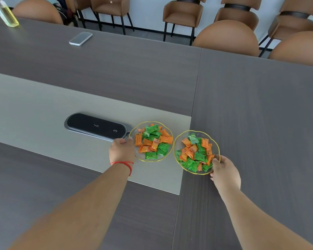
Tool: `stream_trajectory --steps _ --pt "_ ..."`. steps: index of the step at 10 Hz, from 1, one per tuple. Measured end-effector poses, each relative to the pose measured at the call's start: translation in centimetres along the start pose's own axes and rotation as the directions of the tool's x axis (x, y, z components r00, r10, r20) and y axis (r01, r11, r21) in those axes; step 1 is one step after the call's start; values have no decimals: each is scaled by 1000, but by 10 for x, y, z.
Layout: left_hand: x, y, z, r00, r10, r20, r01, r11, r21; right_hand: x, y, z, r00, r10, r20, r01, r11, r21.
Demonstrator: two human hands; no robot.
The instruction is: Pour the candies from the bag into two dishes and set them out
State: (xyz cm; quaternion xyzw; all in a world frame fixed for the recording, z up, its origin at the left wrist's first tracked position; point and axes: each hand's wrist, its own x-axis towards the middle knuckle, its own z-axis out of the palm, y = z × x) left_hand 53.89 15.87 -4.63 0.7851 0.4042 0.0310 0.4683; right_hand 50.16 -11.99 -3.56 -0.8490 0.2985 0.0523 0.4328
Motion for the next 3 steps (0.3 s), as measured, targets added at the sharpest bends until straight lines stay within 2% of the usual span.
stream_trajectory --steps 2,3 --pt "-56 -45 -25 993 117 4 -113 972 -206 -6 1 -7 994 72 84 -83 988 130" --pt "-72 -65 -43 990 -73 122 111 936 -334 -12 10 -11 983 104 148 -136 965 226"
